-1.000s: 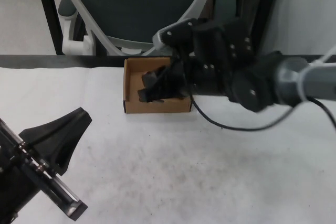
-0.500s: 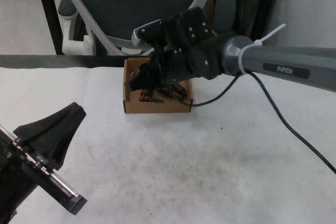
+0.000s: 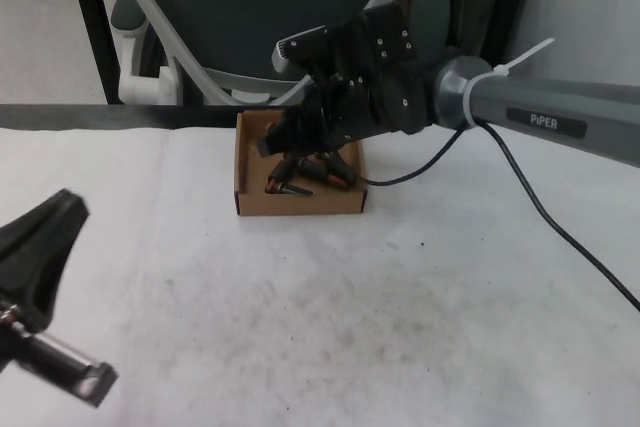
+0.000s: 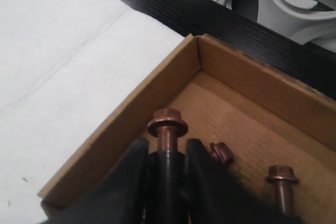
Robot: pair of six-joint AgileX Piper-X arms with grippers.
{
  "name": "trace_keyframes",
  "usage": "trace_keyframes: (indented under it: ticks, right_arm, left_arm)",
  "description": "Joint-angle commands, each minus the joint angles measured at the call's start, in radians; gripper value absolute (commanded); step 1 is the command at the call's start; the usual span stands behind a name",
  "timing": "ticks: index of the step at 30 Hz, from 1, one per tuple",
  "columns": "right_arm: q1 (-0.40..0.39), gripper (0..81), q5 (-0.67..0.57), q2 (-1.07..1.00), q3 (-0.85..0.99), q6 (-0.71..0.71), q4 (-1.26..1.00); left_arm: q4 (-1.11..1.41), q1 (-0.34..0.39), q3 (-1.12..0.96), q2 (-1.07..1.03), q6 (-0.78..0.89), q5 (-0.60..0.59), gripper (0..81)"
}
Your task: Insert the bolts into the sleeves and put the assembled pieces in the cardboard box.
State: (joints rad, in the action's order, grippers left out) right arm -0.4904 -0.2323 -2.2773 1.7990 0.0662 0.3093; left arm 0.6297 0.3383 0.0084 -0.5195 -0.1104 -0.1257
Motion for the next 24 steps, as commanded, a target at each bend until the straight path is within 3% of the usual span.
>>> trace_keyframes:
  ticks: [1,7,15,24]
  right_arm:
    - [0.001,0.2,-0.021,-0.012,0.044,0.008,0.032]
    - [0.001,0.2,-0.021,-0.087,0.153,0.008,0.144]
    - [-0.002,0.2,-0.021,-0.184,0.288,0.004,0.271]
    - [-0.006,2.8,-0.021,-0.200,0.291,0.008,0.278]
  left_arm:
    - [-0.210,0.000,-0.008,0.136,0.043,0.059,0.8]
    - [-0.600,0.000,-0.008,0.373,0.065,0.096,0.8]
    - [-0.640,0.000,-0.008,0.420,0.065,0.071,0.8]
    - [-0.640,0.000,-0.008,0.420,0.065,0.071,0.8]
